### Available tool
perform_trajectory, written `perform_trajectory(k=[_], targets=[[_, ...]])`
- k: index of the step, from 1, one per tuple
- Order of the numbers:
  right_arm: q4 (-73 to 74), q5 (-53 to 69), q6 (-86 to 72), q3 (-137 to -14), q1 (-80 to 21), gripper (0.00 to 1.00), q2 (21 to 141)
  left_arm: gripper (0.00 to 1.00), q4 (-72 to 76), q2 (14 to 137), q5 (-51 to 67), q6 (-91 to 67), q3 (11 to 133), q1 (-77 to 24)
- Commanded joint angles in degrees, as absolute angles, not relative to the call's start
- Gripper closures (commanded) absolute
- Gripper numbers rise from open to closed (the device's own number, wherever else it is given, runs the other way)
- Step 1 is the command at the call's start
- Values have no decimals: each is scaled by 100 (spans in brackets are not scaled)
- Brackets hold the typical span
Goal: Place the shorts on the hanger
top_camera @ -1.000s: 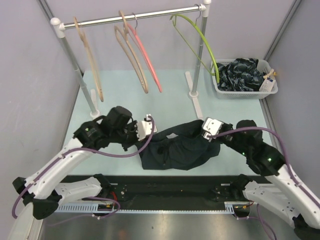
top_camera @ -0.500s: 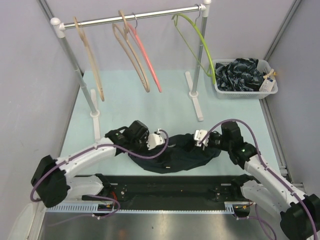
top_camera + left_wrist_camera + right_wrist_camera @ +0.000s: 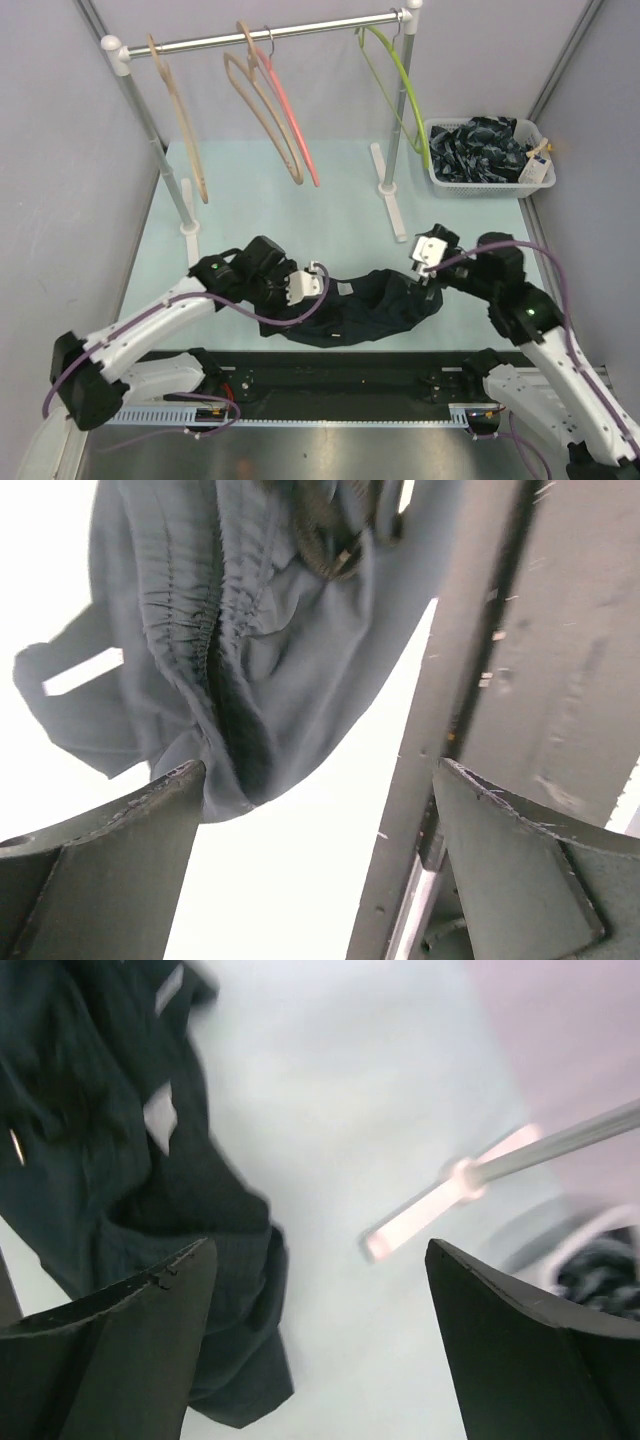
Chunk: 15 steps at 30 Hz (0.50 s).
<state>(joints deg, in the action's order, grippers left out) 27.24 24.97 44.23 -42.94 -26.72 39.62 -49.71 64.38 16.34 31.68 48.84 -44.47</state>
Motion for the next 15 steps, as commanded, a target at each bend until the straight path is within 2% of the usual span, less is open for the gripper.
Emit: perform_trajectory(k=[1, 9, 15], targets=[[3917, 2015, 3569, -5517, -2856, 10, 3560, 0, -5949, 5837, 2119, 3349, 5466, -4430], [4149, 942, 2278, -7715, -2856, 7, 4428, 0, -6547, 5177, 2768, 3541, 5704, -3964], [4367, 772, 1161, -9647, -2418, 5, 6246, 0, -6469, 4896, 2857, 3621, 5625, -3586]])
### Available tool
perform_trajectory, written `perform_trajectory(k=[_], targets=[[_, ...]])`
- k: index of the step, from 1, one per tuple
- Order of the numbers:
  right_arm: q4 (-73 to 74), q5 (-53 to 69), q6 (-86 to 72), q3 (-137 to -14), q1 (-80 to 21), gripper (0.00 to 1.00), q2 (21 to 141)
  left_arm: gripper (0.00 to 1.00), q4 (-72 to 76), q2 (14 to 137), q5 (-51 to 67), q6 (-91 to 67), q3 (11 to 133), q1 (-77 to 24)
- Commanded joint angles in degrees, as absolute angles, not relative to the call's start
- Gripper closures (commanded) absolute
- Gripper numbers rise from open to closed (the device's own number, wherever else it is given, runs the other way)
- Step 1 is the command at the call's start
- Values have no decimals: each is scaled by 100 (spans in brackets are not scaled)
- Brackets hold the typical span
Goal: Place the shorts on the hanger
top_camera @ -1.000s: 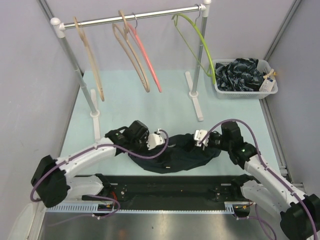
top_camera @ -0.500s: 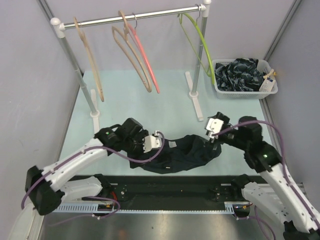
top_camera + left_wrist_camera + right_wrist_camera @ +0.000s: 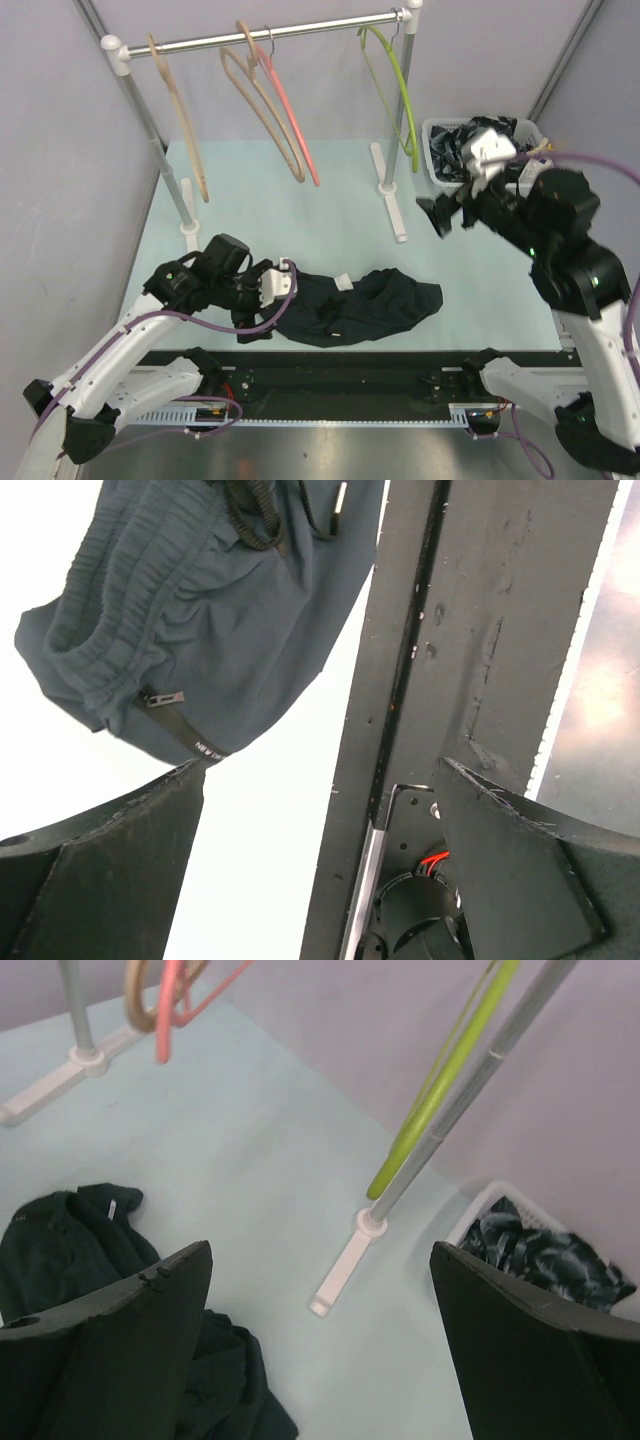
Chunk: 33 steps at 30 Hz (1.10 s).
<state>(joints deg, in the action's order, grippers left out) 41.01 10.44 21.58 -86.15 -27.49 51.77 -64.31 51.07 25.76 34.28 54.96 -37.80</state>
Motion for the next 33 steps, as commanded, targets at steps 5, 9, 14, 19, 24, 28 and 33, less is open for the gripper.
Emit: perform_trajectory(k=[5, 9, 14, 19, 24, 28, 33], targets=[[5044, 757, 520, -11605, -2171, 0, 7862, 0, -6311, 4659, 2742, 3604, 5424, -3402], [5036, 317, 440, -12163, -2022, 0, 8506, 0, -6179, 4465, 2724, 3656, 5256, -3331], [4957, 272, 396, -12392, -2065, 5, 9025, 0, -6117, 4421, 2733, 3691, 5194, -3331], [4922, 334, 325, -12366, -2074, 36, 9351, 0, -6029, 4333, 2672, 3683, 5081, -3331], [4913, 334, 395, -12392, -2074, 59, 9474, 0, -5977, 4315, 2628, 3691, 5010, -3331], [4896, 325, 466, -12446, -2083, 80, 9580, 0, -5977, 4386, 2654, 3718, 5019, -3331], [4808, 422, 466, -12445, -2057, 100, 9484, 0, -5906, 4386, 2611, 3718, 4966, -3331]])
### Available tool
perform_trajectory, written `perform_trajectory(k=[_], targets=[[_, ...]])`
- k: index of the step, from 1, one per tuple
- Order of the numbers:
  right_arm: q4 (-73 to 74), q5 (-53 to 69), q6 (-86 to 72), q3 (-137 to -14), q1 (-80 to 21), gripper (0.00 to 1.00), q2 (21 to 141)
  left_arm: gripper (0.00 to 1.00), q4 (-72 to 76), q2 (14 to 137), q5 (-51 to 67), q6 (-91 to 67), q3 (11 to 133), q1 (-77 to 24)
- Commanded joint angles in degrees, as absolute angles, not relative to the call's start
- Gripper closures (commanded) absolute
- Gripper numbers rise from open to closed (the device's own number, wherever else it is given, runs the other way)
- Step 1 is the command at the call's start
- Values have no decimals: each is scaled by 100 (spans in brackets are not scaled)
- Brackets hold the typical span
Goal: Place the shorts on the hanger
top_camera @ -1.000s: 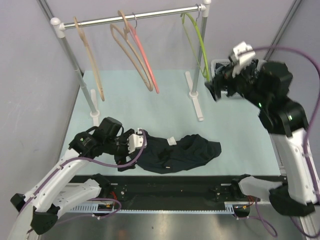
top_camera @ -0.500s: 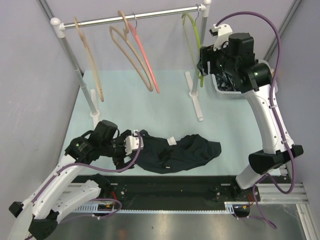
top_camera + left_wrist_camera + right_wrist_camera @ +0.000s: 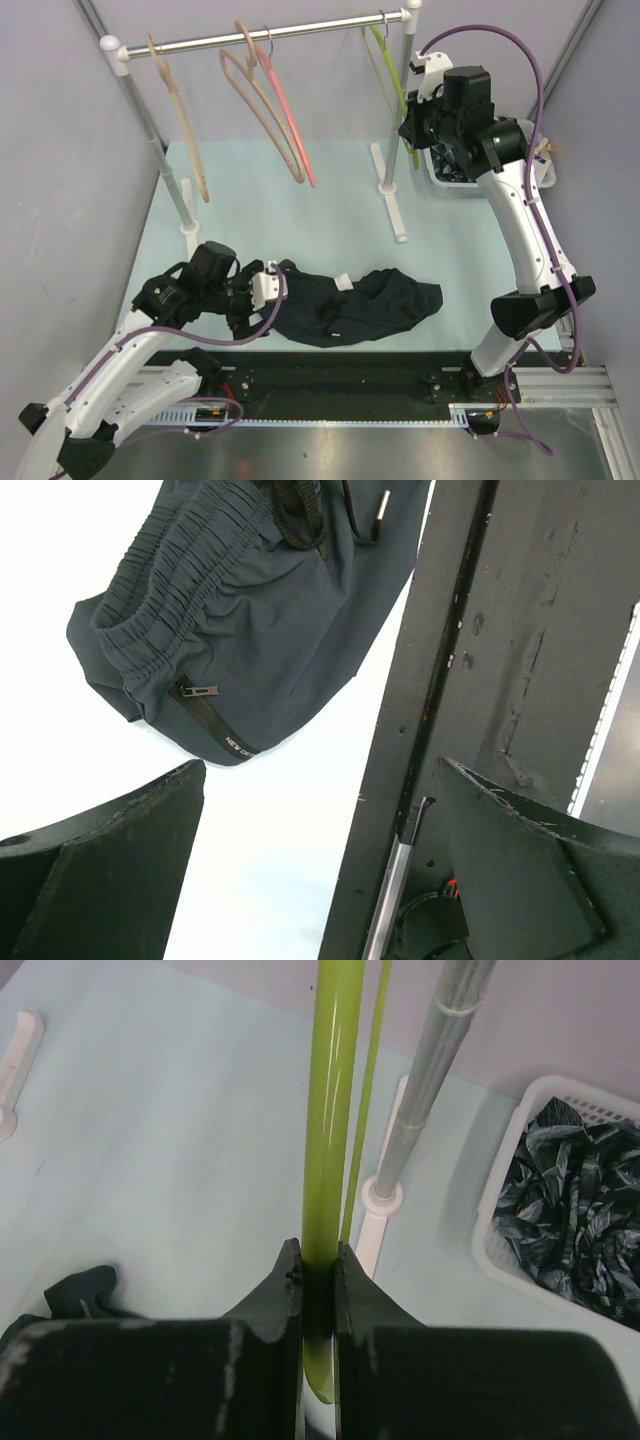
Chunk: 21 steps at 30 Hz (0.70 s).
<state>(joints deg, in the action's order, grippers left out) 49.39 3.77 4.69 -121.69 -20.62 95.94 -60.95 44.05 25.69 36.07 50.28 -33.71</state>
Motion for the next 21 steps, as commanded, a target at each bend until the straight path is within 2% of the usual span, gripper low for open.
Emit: perform_trajectory(k=[1, 11, 17, 21], targets=[[4721, 509, 466, -12445, -2057, 100, 9414, 0, -5880, 4386, 2602, 3700, 4966, -3331], [3604, 1107, 483, -11821, -2013, 100, 8649, 0, -5731, 4421, 2417, 3560, 4904, -3331], [3822, 1414, 536, -11830, -1925, 100, 8508, 0, -5836, 4509, 2557, 3674, 4948, -3331], [4165, 1809, 781, -11006, -1925, 100, 7947, 0, -5915, 4561, 2654, 3753, 4957, -3331]])
